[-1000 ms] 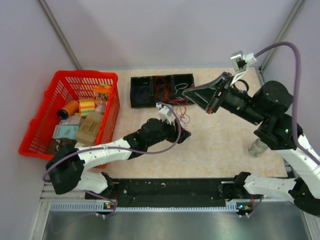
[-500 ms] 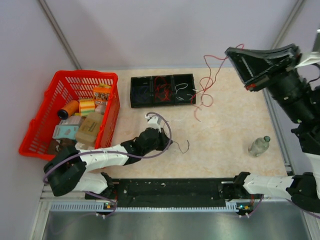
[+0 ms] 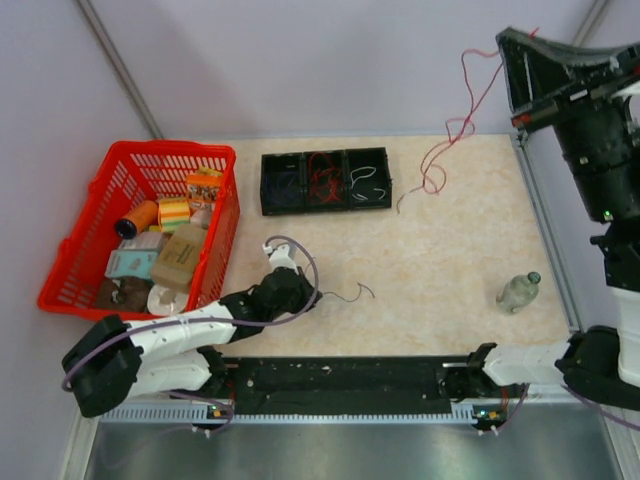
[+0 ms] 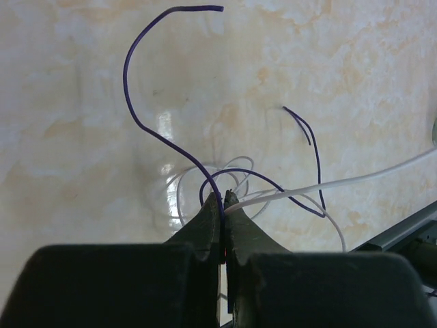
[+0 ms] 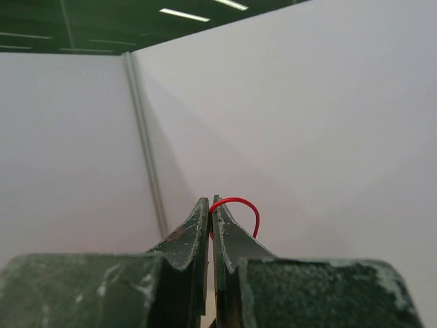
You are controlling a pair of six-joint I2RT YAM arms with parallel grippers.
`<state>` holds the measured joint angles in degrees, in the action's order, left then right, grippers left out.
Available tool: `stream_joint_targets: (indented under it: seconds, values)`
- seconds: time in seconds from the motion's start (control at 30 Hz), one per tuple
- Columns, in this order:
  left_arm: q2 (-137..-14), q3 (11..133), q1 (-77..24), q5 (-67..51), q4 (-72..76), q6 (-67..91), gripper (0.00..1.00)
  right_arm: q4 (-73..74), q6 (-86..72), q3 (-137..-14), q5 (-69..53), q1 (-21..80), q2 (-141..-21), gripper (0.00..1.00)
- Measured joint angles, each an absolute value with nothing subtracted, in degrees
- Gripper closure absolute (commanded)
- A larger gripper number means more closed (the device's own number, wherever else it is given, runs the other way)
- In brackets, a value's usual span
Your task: Untangle the cables
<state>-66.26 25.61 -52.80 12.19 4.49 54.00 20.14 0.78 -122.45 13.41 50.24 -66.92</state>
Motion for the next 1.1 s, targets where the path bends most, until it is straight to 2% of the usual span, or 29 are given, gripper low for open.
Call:
stream_joint_targets:
  seconds: [0.23, 0.57, 0.73, 0.8, 0.97, 1.1]
  values:
    - [-58.22, 19.86, -52.8, 13.34, -1.72, 57.14, 1.0, 16.8, 15.07, -138.43, 19.25, 50.24, -77.25, 1.0]
    - [-51.18, 15.42, -52.93, 14.66, -5.26, 60.38, 1.0, 0.62, 34.3, -140.42, 24.64, 49.69, -79.9, 1.0]
    - [-44.77, 11.42, -52.97, 14.41, -5.37, 60.2, 1.0, -2.7, 34.63, -139.9, 25.04, 42.54, -81.1, 1.0]
    - [-44.84, 11.35, -52.97, 14.13, -4.64, 59.33, 1.0, -3.03, 32.64, -134.85, 24.77, 41.47, -79.75, 1.0]
    - [-49.28, 13.23, -52.97, 13.23, -2.55, 56.14, 1.0, -4.1, 25.58, -112.42, 20.53, 41.34, -72.77, 1.0]
    - [-51.35, 13.32, -52.97, 11.73, 0.93, 54.52, 1.0, -5.32, 20.43, -98.85, 16.71, 41.32, -72.47, 1.0]
